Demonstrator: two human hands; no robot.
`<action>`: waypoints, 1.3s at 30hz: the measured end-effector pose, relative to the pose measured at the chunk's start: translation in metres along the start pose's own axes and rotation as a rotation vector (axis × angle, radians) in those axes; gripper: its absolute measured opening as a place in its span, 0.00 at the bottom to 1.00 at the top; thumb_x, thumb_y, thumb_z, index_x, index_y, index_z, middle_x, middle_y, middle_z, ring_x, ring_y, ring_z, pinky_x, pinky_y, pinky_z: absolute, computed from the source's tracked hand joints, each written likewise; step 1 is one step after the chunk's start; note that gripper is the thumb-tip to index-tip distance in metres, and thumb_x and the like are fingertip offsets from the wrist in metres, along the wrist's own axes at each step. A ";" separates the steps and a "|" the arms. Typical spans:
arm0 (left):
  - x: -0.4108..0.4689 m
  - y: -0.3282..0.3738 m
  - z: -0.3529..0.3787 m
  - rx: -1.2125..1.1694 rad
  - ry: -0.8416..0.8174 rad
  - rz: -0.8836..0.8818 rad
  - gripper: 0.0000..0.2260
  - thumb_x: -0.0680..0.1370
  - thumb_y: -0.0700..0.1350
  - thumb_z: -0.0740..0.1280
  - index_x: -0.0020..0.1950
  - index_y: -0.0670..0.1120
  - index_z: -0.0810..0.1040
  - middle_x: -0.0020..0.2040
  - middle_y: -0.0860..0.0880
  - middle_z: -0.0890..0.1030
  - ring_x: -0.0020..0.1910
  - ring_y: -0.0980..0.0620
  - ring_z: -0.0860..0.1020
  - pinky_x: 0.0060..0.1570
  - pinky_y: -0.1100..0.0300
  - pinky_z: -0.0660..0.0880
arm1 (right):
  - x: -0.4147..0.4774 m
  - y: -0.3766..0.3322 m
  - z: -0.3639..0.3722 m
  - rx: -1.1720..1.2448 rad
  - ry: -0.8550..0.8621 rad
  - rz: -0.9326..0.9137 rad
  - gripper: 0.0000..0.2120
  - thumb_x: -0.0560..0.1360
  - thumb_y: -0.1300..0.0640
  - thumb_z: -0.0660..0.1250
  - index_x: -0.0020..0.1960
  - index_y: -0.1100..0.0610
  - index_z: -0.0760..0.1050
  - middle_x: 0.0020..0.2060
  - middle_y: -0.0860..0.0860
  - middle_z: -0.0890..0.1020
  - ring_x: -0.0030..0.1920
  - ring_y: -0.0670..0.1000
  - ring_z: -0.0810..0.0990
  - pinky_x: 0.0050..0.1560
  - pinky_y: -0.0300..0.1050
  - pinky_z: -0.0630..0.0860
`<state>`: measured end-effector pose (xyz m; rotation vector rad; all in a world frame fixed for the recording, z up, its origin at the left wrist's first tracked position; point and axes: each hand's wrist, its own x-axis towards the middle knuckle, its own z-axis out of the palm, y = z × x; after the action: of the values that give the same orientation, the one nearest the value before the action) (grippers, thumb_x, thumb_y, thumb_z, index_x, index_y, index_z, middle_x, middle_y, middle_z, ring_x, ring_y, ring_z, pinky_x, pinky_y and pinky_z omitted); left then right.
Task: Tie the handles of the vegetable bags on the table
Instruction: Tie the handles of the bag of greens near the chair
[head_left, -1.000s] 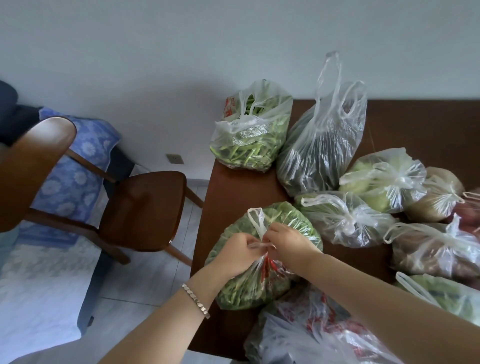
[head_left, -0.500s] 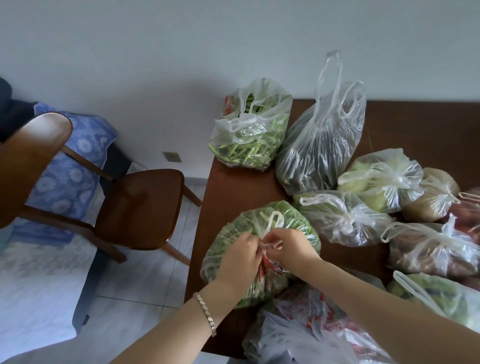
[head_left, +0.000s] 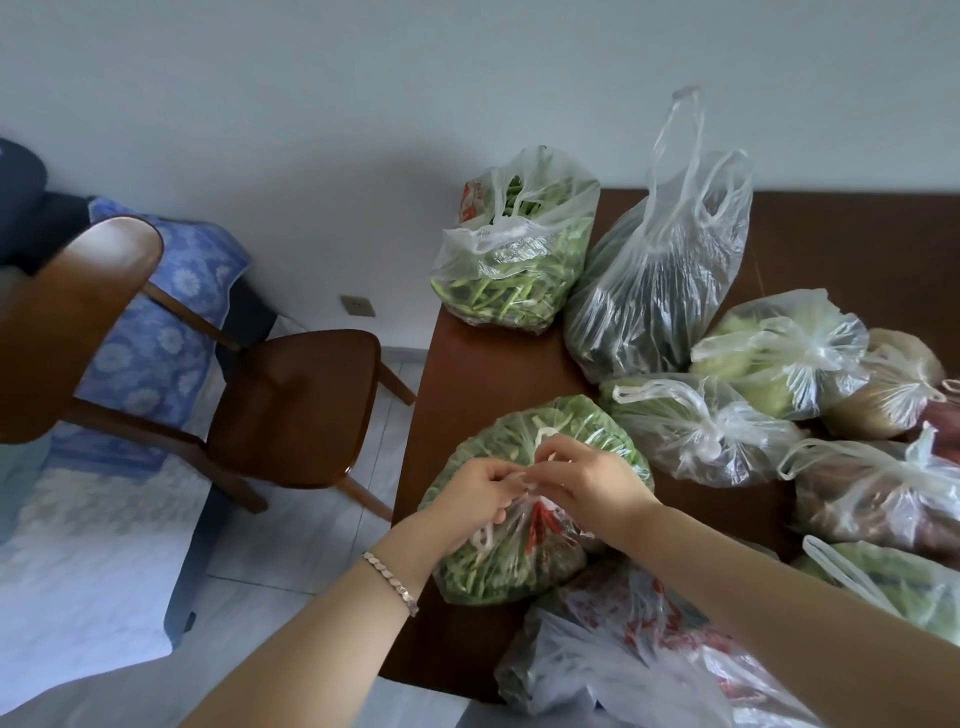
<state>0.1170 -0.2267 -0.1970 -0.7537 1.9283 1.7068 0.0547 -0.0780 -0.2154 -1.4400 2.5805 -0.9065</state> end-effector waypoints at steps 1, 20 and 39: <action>0.000 0.000 -0.002 -0.012 0.007 0.014 0.06 0.79 0.41 0.63 0.48 0.41 0.79 0.21 0.57 0.68 0.20 0.60 0.63 0.24 0.67 0.61 | 0.000 0.000 0.000 -0.092 0.021 -0.063 0.13 0.72 0.50 0.60 0.41 0.52 0.82 0.36 0.50 0.78 0.34 0.48 0.75 0.23 0.37 0.71; 0.004 0.004 0.013 0.607 0.332 0.212 0.06 0.78 0.43 0.61 0.52 0.44 0.76 0.49 0.50 0.74 0.51 0.51 0.74 0.46 0.62 0.67 | -0.016 0.000 -0.007 0.255 -0.322 0.389 0.07 0.74 0.53 0.67 0.46 0.56 0.80 0.36 0.42 0.72 0.43 0.45 0.71 0.49 0.38 0.68; 0.006 0.004 0.002 0.696 0.534 0.236 0.10 0.75 0.49 0.65 0.46 0.42 0.75 0.42 0.48 0.75 0.41 0.46 0.76 0.32 0.58 0.67 | -0.064 0.017 -0.113 0.091 -0.392 0.582 0.07 0.77 0.52 0.62 0.51 0.50 0.78 0.39 0.37 0.74 0.43 0.40 0.74 0.42 0.27 0.68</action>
<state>0.1099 -0.2253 -0.1975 -0.7622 2.8312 0.8450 0.0418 0.0321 -0.1452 -0.6782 2.3971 -0.5758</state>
